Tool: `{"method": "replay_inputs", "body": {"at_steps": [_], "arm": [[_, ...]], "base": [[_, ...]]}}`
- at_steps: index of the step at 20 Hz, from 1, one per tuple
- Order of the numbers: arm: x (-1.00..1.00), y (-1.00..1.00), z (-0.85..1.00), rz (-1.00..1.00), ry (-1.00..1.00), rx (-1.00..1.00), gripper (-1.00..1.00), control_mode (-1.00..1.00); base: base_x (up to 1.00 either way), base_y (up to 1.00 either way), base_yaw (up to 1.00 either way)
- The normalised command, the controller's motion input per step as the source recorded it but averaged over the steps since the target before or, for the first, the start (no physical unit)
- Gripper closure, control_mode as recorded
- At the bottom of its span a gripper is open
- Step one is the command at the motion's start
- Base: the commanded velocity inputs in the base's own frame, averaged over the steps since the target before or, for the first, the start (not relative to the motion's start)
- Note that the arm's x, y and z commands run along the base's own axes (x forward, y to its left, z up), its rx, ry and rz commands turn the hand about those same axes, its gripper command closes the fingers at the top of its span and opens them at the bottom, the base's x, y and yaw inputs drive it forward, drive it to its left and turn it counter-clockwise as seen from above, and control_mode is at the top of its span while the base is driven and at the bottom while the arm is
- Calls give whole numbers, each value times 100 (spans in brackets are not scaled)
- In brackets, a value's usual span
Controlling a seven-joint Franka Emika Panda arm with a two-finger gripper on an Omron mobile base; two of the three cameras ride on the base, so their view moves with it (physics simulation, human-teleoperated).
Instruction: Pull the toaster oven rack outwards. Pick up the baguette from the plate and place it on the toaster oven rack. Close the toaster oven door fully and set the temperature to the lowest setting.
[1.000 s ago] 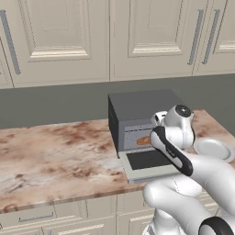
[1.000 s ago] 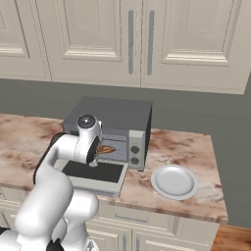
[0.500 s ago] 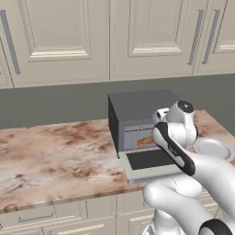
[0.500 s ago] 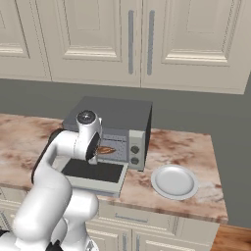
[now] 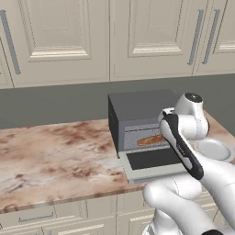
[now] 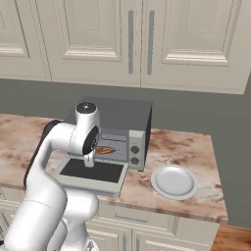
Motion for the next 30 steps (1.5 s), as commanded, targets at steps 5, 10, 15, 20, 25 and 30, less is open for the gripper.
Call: {"method": "replay_inputs", "body": {"at_steps": [5, 10, 15, 20, 25, 30], "arm": [[-99, -8, 0, 10, 5, 0, -100, -100], [-91, -8, -5, 8, 0, 0, -100, -100], [-14, -2, 0, -21, -2, 0, -100, -100], [20, 1, 5, -54, -2, 0, -100, -100], [13, -3, 1, -51, 0, 0, -100, -100], [12, 0, 3, -47, -2, 4, -100, -100]], "base": [[0, 0, 0], [0, 0, 0], [0, 0, 0], [0, 0, 0], [0, 0, 0], [0, 0, 0]]}}
